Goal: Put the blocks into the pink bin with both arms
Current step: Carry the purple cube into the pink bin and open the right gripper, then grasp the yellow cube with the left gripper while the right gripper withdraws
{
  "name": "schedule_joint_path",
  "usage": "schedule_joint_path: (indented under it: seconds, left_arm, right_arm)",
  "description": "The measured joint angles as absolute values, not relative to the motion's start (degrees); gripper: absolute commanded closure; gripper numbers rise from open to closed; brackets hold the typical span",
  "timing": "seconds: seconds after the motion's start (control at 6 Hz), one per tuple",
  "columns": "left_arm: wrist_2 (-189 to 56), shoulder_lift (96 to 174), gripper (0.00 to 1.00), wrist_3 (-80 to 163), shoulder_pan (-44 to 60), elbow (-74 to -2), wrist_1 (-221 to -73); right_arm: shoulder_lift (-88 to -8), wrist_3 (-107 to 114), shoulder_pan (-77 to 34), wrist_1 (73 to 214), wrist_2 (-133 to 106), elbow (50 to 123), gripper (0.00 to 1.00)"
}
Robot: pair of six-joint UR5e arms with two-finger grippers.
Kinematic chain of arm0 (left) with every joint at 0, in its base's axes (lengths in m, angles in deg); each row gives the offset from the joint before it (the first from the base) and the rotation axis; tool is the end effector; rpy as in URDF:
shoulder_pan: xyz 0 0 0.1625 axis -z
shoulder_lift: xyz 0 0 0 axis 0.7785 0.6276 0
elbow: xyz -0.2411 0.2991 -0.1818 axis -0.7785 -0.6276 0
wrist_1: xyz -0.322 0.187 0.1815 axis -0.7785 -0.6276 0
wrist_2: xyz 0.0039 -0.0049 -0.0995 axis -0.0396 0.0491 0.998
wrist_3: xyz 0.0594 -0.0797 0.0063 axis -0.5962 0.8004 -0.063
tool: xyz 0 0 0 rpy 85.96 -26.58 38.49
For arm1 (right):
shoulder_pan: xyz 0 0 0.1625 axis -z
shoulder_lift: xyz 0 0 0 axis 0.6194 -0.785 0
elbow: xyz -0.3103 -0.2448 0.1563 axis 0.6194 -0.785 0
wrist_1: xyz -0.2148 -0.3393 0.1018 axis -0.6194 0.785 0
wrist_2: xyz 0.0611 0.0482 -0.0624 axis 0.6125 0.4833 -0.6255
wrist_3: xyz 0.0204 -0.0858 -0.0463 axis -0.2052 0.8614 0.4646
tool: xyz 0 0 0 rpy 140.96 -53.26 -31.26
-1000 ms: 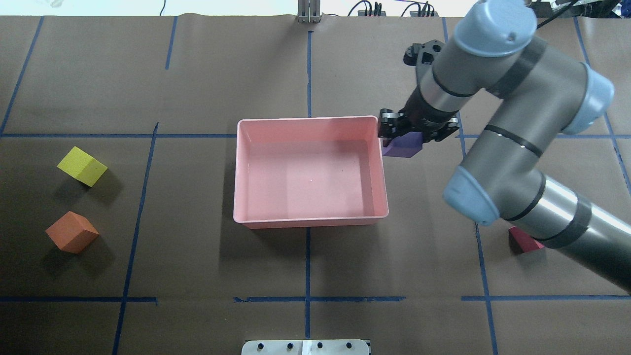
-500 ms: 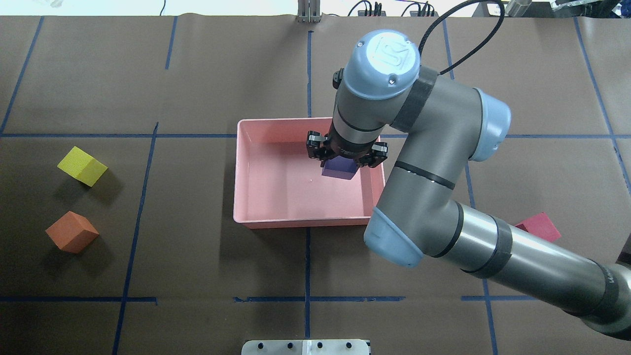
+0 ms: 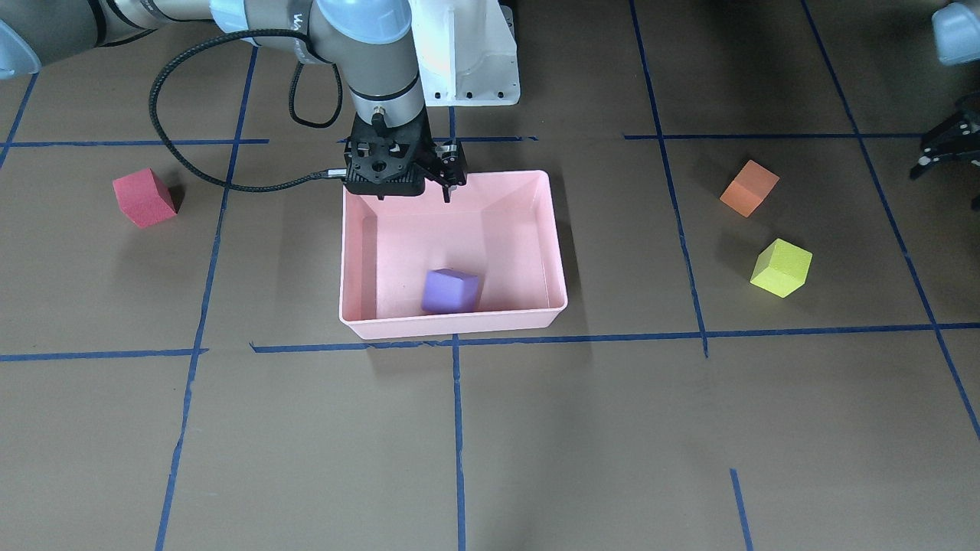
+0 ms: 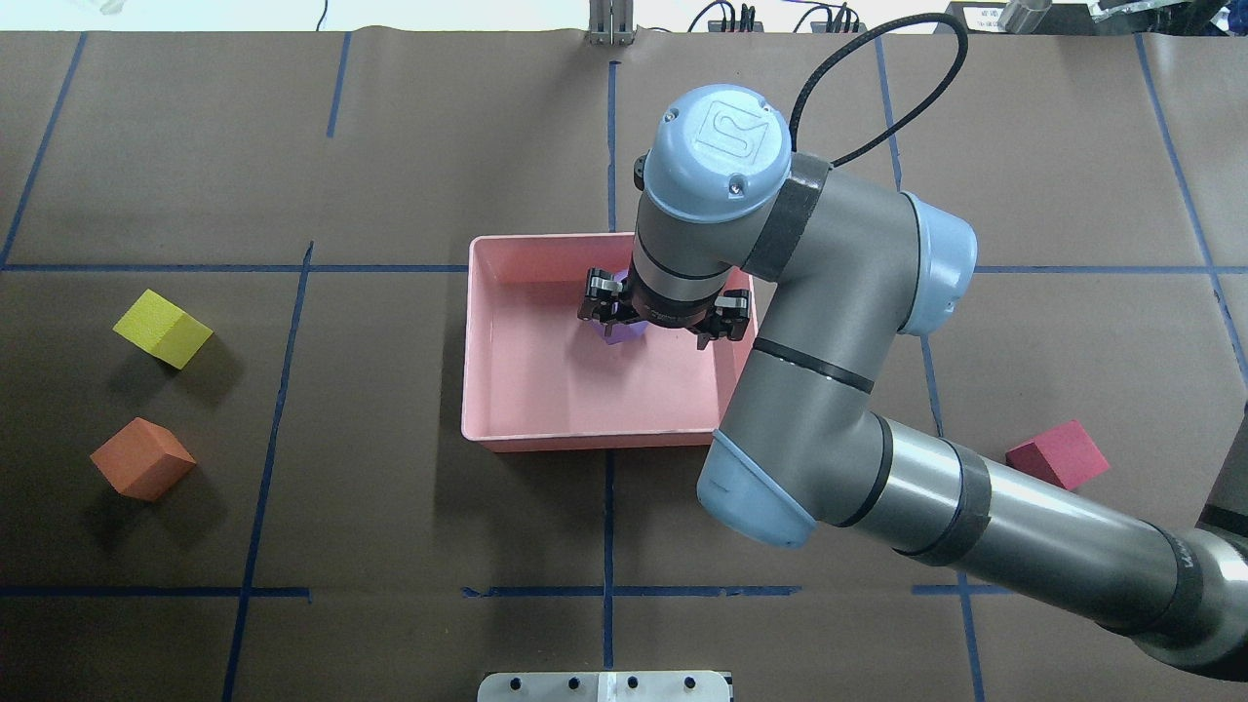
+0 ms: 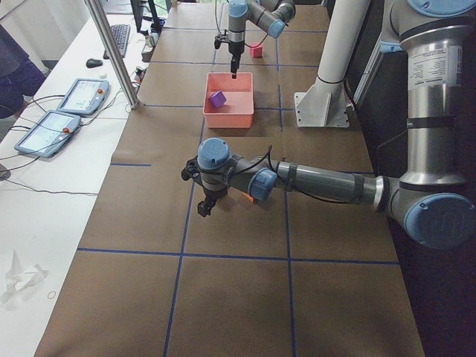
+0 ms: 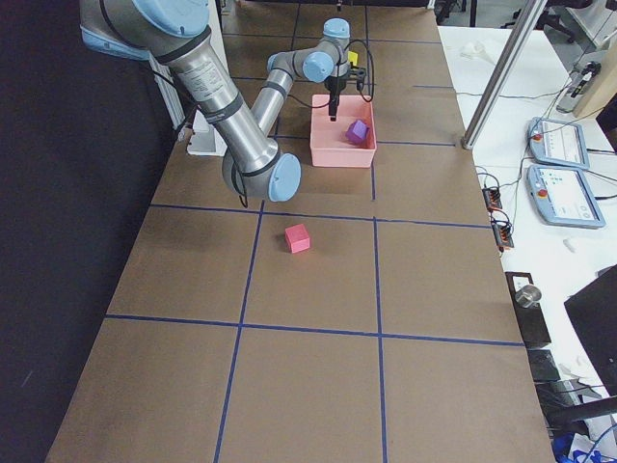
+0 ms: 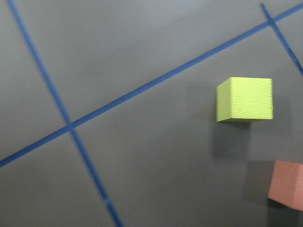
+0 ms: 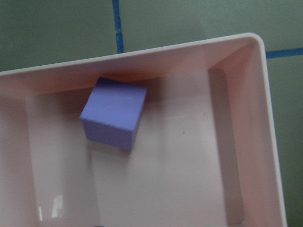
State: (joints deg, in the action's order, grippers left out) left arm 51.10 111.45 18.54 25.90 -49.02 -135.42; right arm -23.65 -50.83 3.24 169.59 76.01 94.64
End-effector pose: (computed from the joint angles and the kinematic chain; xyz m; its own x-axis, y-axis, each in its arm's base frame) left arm 0.0503 -0.4776 0.5545 0.5420 0.5467 -0.6382 -0.2856 0.8341 0.4719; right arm -0.4815 -0.4536 0.1392 0.6732 0.0971 0.7331 -0.0991 0.9942 -0.0407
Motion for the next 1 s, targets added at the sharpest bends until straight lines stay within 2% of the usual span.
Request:
schedule_joint_path:
  seconds: [0.33, 0.67, 1.0]
  left_arm:
    - [48.5, 117.2, 0.0, 29.4, 20.1, -45.8, -137.6]
    - [41.9, 119.8, 0.0, 44.6, 10.3, -43.2, -143.3]
    - [40.0, 121.5, 0.0, 48.1, 6.8, -39.0, -146.0]
  right_arm:
    - [-27.8, -38.8, -4.0, 172.1, 80.5, 97.0, 0.0]
    - [-34.2, -28.3, -10.8, 172.4, 84.9, 100.4, 0.0]
    - [-36.0, -25.3, -12.9, 172.4, 86.1, 101.2, 0.0]
